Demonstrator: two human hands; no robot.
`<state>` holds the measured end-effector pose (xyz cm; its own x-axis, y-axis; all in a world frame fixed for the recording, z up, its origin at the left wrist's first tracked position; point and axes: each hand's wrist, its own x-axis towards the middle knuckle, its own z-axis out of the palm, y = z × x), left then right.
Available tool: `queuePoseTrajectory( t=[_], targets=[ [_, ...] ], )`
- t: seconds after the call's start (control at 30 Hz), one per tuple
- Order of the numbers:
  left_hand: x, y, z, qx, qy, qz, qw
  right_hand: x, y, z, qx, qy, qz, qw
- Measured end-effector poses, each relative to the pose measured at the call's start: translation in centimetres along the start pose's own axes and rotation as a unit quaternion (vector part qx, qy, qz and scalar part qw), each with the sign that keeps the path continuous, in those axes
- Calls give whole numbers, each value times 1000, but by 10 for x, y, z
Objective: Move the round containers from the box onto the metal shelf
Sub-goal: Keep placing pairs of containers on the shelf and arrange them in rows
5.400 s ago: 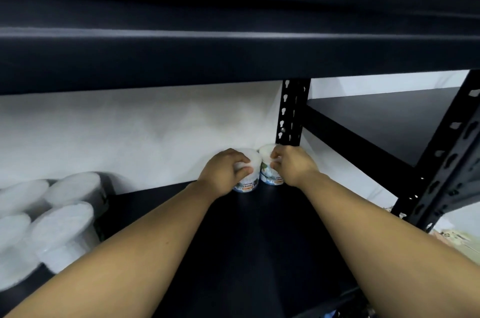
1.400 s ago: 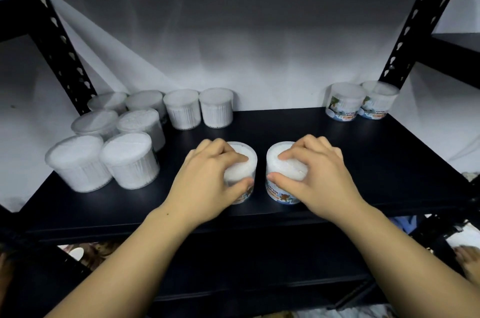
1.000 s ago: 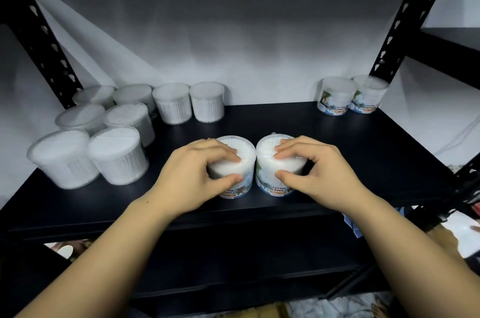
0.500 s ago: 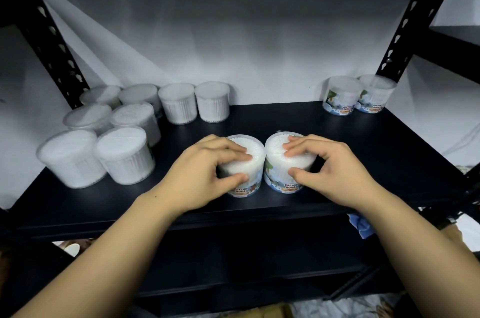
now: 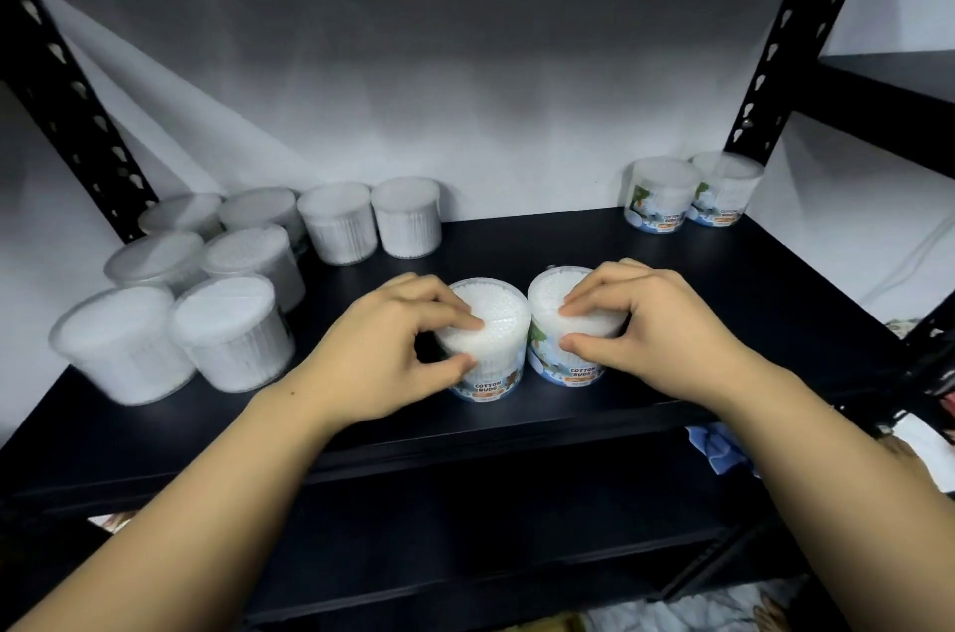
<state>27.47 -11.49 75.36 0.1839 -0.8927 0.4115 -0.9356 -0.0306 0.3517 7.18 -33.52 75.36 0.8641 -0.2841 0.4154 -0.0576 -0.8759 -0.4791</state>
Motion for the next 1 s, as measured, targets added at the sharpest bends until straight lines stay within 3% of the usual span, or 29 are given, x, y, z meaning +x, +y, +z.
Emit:
queuePoseTrajectory(
  t=[0.6, 1.0],
  targets=[
    [192, 60, 125, -15, -34, 59, 998, -11, 153, -122, -147, -9, 175, 973],
    [266, 74, 161, -27, -51, 57, 997, 13, 207, -141, -174, 17, 293, 940]
  ],
)
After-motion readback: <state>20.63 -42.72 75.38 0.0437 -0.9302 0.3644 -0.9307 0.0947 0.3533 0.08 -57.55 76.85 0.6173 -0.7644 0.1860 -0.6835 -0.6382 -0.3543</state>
